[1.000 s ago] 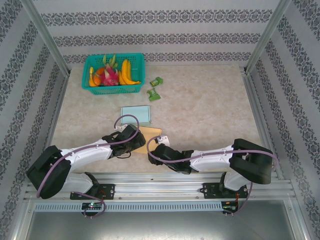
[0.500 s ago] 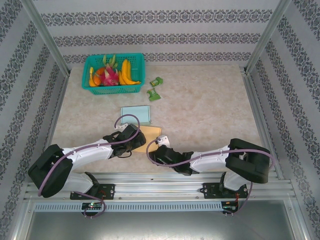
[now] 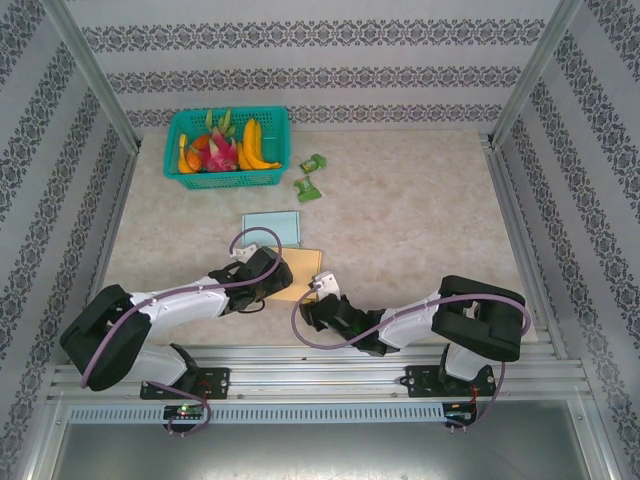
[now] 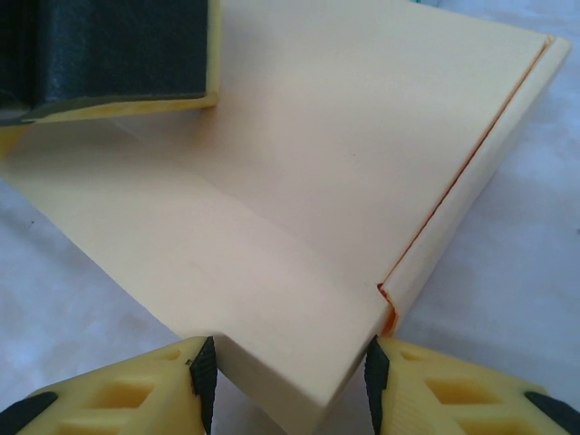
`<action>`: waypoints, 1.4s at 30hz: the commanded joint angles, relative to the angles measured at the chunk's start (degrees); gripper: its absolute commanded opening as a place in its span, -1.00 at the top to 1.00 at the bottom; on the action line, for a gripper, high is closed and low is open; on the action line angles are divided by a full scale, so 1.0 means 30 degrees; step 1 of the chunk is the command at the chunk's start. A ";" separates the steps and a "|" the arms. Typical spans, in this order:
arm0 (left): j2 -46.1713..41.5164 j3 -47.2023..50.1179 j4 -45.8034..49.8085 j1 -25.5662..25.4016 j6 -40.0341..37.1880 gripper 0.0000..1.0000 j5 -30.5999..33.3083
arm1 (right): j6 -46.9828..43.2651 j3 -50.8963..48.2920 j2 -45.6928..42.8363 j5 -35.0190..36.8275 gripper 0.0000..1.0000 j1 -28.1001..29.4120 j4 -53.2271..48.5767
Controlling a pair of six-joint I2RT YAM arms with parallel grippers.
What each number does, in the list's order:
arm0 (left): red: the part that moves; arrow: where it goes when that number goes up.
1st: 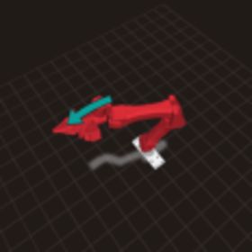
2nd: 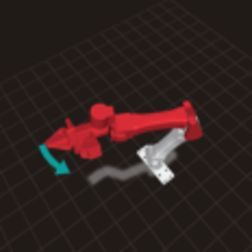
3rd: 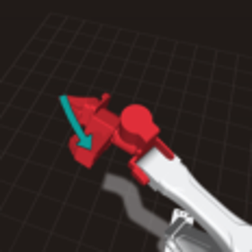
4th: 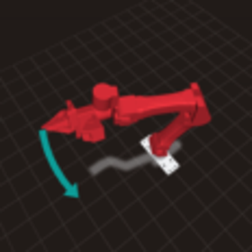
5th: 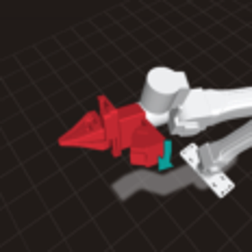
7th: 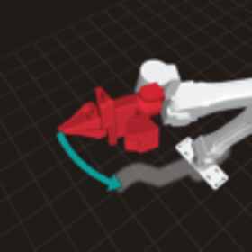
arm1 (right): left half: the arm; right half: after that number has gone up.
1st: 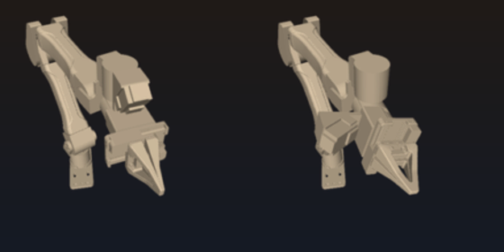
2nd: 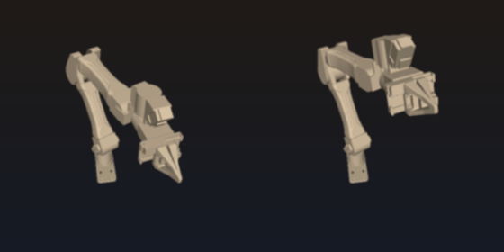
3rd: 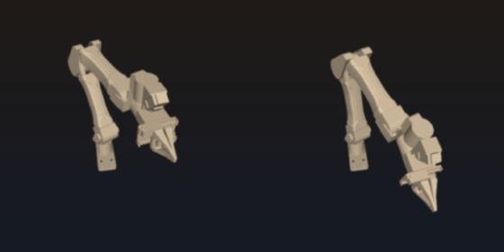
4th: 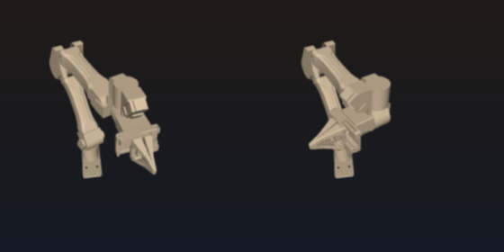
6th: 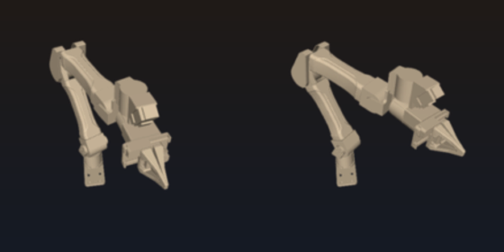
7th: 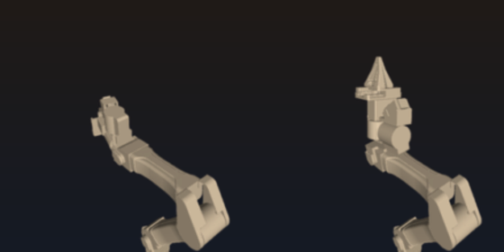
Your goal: Fold the paper box
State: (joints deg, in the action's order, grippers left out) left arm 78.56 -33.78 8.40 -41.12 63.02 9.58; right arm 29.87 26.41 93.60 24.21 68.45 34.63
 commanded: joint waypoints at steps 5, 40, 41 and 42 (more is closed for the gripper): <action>0.1146 0.0638 0.2268 0.0144 -0.0960 -0.61 -0.0672 | -0.1470 -0.0838 0.1437 -0.0508 0.05 -0.0858 0.2618; 0.1671 -0.1658 0.2252 -0.1069 -0.2405 -0.57 -0.4158 | -0.1011 -0.0627 0.2024 -0.3837 -0.04 -0.6194 0.3649; 0.1575 -0.1840 0.2445 -0.1186 -0.2402 -0.59 -0.4091 | -0.0865 -0.0658 0.1791 -0.4255 -0.04 -0.6486 0.3348; 0.1431 -0.1960 0.2644 -0.1282 -0.2354 -0.60 -0.4048 | -0.0795 -0.0688 0.1585 -0.4708 -0.04 -0.6765 0.3054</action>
State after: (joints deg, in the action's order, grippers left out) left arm 82.78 -38.89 9.28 -42.96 58.26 2.11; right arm 24.95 24.60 100.18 13.87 50.35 47.57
